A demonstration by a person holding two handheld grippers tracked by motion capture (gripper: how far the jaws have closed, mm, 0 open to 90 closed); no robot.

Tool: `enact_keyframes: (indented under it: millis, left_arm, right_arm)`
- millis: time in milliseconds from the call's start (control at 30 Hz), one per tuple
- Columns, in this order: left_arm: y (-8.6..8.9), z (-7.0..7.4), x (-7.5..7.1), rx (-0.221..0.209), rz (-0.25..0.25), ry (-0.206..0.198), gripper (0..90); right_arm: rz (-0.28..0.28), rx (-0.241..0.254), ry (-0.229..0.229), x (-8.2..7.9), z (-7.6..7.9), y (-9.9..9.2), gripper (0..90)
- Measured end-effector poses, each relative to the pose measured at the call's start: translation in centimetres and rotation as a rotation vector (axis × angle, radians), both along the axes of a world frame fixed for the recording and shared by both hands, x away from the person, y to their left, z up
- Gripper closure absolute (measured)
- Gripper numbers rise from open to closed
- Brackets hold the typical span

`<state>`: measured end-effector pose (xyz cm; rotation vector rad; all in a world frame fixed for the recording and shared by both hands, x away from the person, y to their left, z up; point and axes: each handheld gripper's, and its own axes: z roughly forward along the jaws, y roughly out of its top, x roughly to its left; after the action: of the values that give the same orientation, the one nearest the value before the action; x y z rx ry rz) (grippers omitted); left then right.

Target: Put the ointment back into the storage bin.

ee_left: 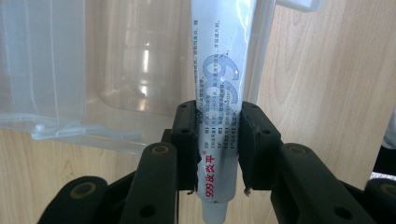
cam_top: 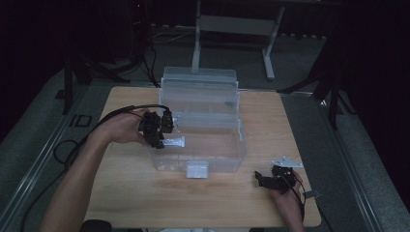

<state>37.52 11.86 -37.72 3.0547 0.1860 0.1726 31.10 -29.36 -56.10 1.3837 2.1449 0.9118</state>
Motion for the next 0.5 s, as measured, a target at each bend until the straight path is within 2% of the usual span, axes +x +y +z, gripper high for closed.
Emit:
enact_keyframes:
  millis: [500]
  left_arm:
    - [-0.72, -0.73, 0.42, 0.01, -0.007, 0.008, 70.6]
  right_arm:
    - [0.0, 0.0, 0.0, 0.0, 0.0, 0.0, 12.9]
